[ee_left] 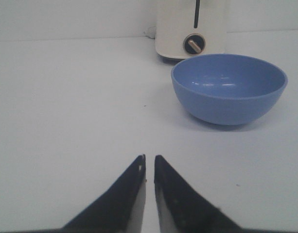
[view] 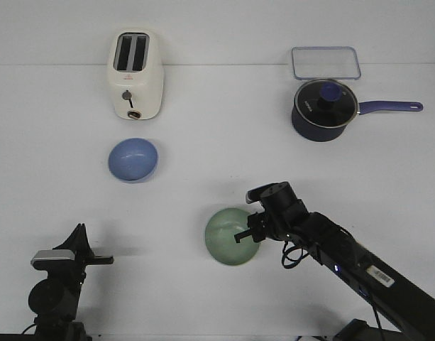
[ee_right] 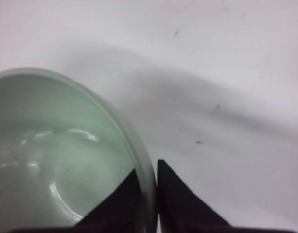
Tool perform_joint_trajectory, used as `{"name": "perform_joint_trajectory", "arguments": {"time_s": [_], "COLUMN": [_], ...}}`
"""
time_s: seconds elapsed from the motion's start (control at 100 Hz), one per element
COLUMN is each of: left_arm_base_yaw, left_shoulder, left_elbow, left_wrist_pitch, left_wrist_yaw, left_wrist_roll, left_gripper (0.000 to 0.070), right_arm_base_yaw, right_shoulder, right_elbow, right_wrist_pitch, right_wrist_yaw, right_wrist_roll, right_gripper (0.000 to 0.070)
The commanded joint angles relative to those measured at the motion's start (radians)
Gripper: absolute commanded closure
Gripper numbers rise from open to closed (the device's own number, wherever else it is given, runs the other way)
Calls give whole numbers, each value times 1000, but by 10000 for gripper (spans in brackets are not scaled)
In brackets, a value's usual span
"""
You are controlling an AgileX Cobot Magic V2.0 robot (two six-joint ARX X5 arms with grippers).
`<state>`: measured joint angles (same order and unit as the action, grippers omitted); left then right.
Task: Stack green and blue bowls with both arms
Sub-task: 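Drag the green bowl with the right gripper toward the robot, center of table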
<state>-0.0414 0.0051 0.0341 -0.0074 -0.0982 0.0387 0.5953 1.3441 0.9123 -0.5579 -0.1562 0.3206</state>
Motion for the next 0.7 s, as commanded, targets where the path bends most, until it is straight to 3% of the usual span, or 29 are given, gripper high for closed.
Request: {"name": "perform_joint_trajectory", "arguments": {"time_s": [0.0,0.13,0.17,0.3,0.34,0.55,0.689], "left_arm_base_yaw": [2,2,2,2,2,2,2], "left_shoulder": [-2,-2,-2,-2,-2,-2,-2], "left_elbow": [-20,-20,-20,-20,-20,-20,-20], "left_wrist_pitch": [10,10,10,10,10,10,10], "left_wrist_yaw": [4,4,4,4,4,4,4], "left_wrist_roll": [0,0,0,0,0,0,0], "left_gripper": [685,685,685,685,685,685,685], "right_arm_base_yaw": [13,21,21,22,21,13,16], "right_shoulder": [34,74,79,80,77,11,-146], "right_elbow": [6,6,6,6,6,10,9], "right_wrist_pitch": [12,12,12,20,24,55,27], "right_wrist_yaw": [4,6,5,6,6,13,73], "right_wrist_roll": [18,19,19,18,18,-12,-65], "right_gripper": [700,699,671,334,282,280,282]}}
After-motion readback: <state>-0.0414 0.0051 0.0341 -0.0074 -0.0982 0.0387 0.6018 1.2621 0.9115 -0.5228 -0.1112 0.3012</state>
